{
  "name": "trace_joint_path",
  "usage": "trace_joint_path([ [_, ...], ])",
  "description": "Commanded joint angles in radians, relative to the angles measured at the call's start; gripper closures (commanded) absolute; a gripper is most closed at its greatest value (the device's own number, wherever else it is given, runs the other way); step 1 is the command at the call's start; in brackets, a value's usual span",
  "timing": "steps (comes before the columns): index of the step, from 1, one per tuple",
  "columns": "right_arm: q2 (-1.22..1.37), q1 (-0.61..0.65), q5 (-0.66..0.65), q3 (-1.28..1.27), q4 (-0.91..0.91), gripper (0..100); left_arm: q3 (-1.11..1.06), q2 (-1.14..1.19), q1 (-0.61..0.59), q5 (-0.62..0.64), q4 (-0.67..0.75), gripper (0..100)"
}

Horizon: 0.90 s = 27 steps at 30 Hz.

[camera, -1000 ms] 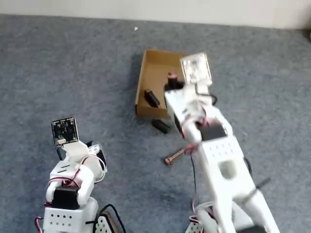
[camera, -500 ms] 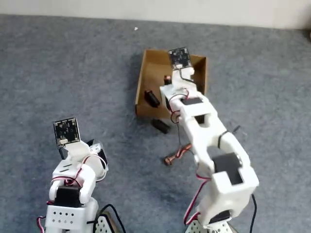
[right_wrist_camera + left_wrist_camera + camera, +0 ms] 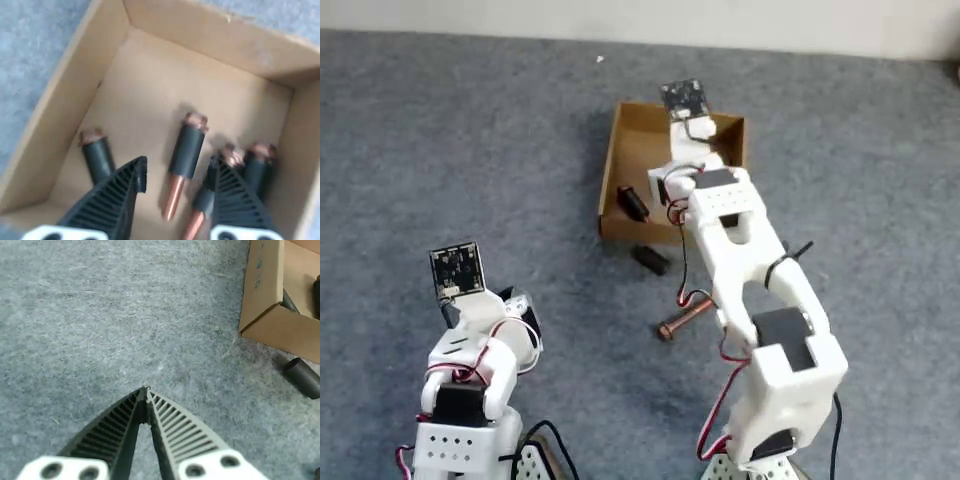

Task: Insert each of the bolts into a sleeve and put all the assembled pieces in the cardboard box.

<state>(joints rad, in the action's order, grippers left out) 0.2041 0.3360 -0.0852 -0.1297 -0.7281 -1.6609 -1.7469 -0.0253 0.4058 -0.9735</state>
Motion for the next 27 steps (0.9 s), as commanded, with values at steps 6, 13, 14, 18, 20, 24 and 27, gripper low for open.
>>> trace_joint_path([
  [6, -0.252, 0.077, -0.133, 0.061, -0.433, 82.1, 0.004, -0.007, -0.01, -0.015, 0.023, 99],
  [13, -0.183, 0.194, -0.235, 0.061, -0.564, 82.1, 0.004, -0.007, -0.01, -0.015, 0.023, 99],
  [14, -0.154, 0.199, -0.25, 0.065, -0.562, 82.1, 0.004, -0.007, -0.01, -0.015, 0.023, 99],
  [18, -0.018, 0.193, -0.27, 0.073, -0.561, 82.1, 0.004, -0.007, -0.01, -0.015, 0.021, 99],
  [20, 0.035, 0.193, -0.296, 0.105, -0.533, 82.1, 0.004, -0.007, -0.01, -0.015, 0.021, 99],
  [24, 0.111, 0.193, -0.307, 0.142, -0.483, 82.1, 0.004, -0.007, -0.01, -0.015, 0.021, 99],
  [27, 0.156, 0.186, -0.307, 0.151, -0.441, 82.1, 0.004, -0.007, -0.01, -0.015, 0.021, 99],
])
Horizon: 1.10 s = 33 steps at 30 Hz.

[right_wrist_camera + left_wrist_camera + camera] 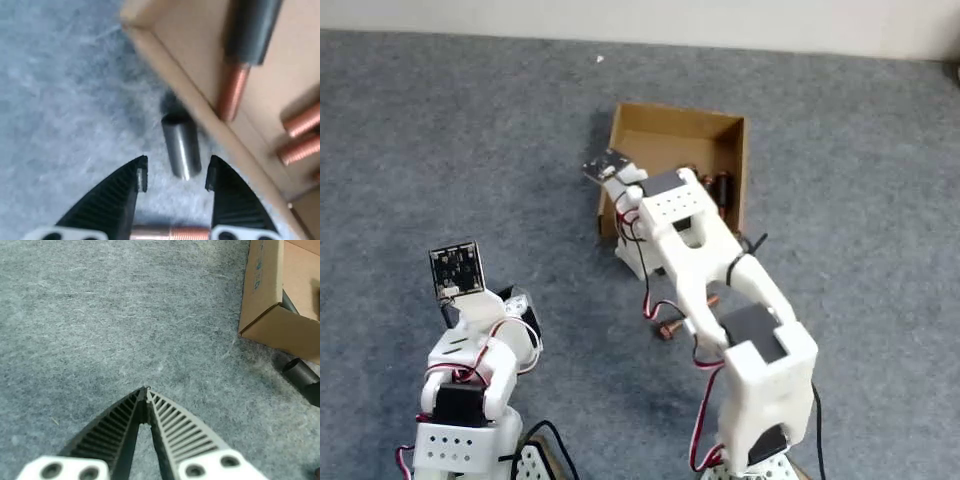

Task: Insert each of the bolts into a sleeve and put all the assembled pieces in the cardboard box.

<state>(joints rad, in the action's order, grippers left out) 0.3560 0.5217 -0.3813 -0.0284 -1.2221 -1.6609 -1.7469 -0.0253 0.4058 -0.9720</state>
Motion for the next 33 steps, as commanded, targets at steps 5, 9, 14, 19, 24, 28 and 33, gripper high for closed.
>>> trace_joint_path([
  [5, 0.071, -0.027, -0.011, 0.048, 0.087, 85.6, 0.004, -0.007, -0.01, -0.015, 0.02, 99],
  [9, 0.116, -0.033, -0.006, 0.044, 0.085, 95.6, 0.004, -0.007, -0.01, -0.015, 0.02, 99],
  [14, 0.062, -0.028, 0.124, 0.045, 0.027, 99.4, 0.002, -0.007, -0.01, -0.015, 0.02, 99],
  [19, -0.124, -0.031, 0.15, 0.042, -0.059, 99.4, 0.002, -0.007, -0.01, -0.015, 0.02, 99],
  [24, -0.36, -0.07, 0.242, -0.036, -0.11, 99.4, 0.01, -0.007, -0.01, -0.017, 0.018, 99],
  [28, -0.558, -0.137, 0.31, -0.163, -0.104, 99.4, 0.012, -0.007, -0.01, -0.126, 0.018, 99],
  [33, -0.783, -0.22, 0.339, -0.349, -0.104, 99.4, 0.025, -0.007, -0.01, -0.308, 0.018, 99],
])
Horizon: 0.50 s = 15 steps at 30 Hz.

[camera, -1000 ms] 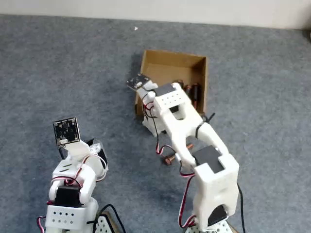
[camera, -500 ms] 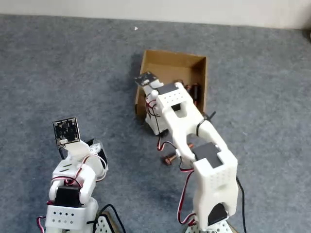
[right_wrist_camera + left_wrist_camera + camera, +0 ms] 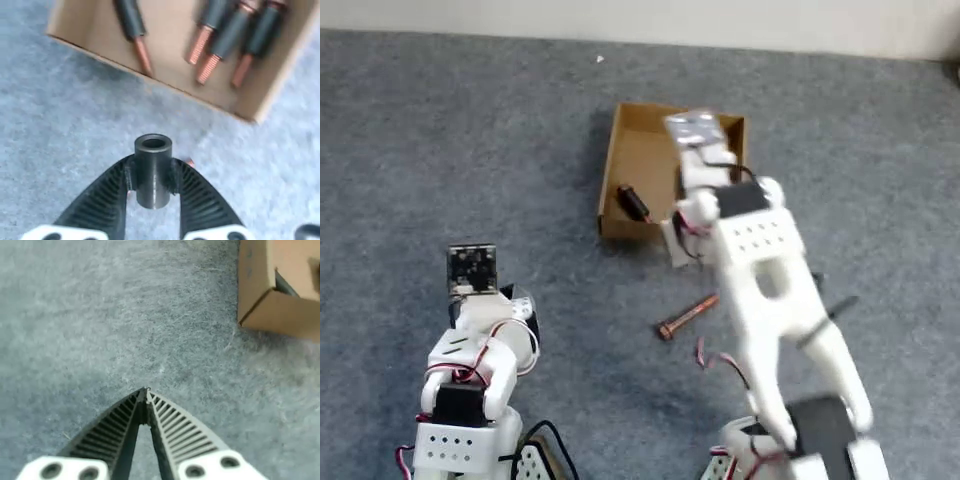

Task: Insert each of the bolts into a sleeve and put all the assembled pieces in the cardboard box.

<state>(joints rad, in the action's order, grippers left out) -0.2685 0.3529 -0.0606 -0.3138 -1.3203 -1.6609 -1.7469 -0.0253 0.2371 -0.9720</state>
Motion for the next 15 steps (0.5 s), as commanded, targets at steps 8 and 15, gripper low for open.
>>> trace_joint_path([
  [8, -0.472, -0.242, 0.183, -0.403, 0.203, 99.4, 0.14, 0.004, 0.001, -0.512, 0.017, 99],
  [15, -0.573, -0.366, 0.315, -0.595, 0.409, 99.4, 0.349, 0.007, 0.16, -0.52, -0.157, 92],
])
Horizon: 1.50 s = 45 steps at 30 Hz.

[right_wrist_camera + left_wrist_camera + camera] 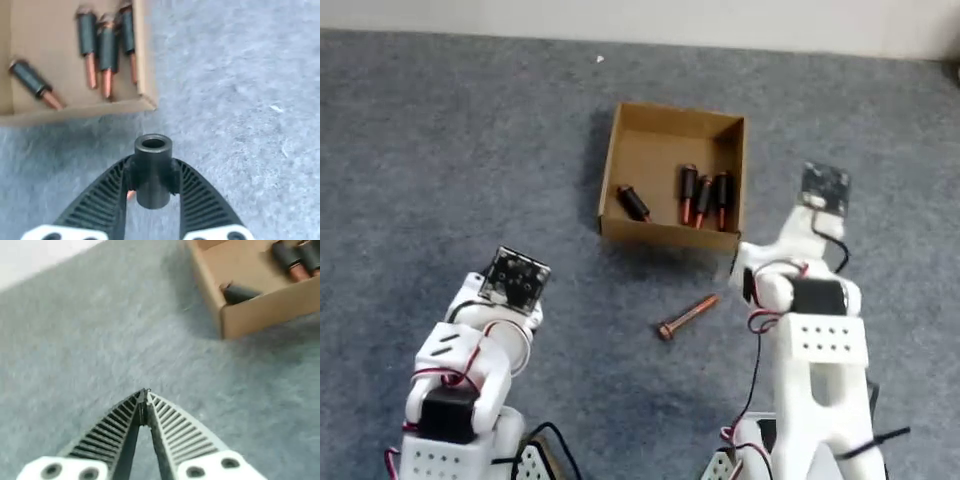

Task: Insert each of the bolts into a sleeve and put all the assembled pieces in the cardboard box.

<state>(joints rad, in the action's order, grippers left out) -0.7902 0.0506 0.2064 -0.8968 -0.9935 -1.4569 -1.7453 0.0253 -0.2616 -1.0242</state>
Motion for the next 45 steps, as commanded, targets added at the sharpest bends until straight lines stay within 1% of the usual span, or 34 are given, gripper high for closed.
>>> trace_joint_path([
  [1, -0.054, -0.093, 0.061, -0.016, 0.096, 99.4, 0.17, 0.005, 0.143, -0.021, -0.133, 92],
  [3, -0.056, -0.15, 0.091, -0.018, 0.114, 99.4, 0.208, 0.005, 0.203, -0.048, -0.172, 92],
  [5, -0.056, -0.189, 0.114, -0.024, 0.145, 99.4, 0.225, 0.022, 0.249, -0.066, -0.181, 91],
  [7, -0.056, -0.219, 0.13, -0.027, 0.17, 99.4, 0.239, 0.093, 0.285, -0.071, -0.18, 91],
  [10, -0.056, -0.252, 0.157, -0.027, 0.177, 99.4, 0.297, 0.274, 0.341, -0.11, -0.18, 88],
  [15, -0.056, -0.285, 0.17, -0.027, 0.189, 99.4, 0.458, 0.619, 0.427, -0.115, -0.173, 85],
  [17, -0.056, -0.291, 0.172, -0.027, 0.189, 99.4, 0.51, 0.75, 0.472, -0.106, -0.132, 85],
  [20, -0.056, -0.292, 0.172, -0.027, 0.189, 99.4, 0.559, 0.914, 0.527, -0.048, -0.051, 85],
  [23, -0.056, -0.292, 0.172, -0.027, 0.189, 99.4, 0.604, 1.067, 0.572, 0.008, 0.012, 80],
  [26, -0.056, -0.292, 0.169, -0.027, 0.186, 99.4, 0.656, 1.204, 0.601, 0.089, 0.069, 78],
  [33, -0.056, -0.292, 0.166, -0.028, 0.186, 99.4, 0.782, 1.477, 0.641, 0.173, 0.164, 78],
  [41, -0.056, -0.292, 0.163, -0.028, 0.185, 99.4, 0.915, 1.736, 0.664, 0.176, 0.173, 79],
  [45, -0.056, -0.292, 0.163, -0.028, 0.185, 99.4, 0.974, 1.859, 0.662, 0.176, 0.17, 86],
])
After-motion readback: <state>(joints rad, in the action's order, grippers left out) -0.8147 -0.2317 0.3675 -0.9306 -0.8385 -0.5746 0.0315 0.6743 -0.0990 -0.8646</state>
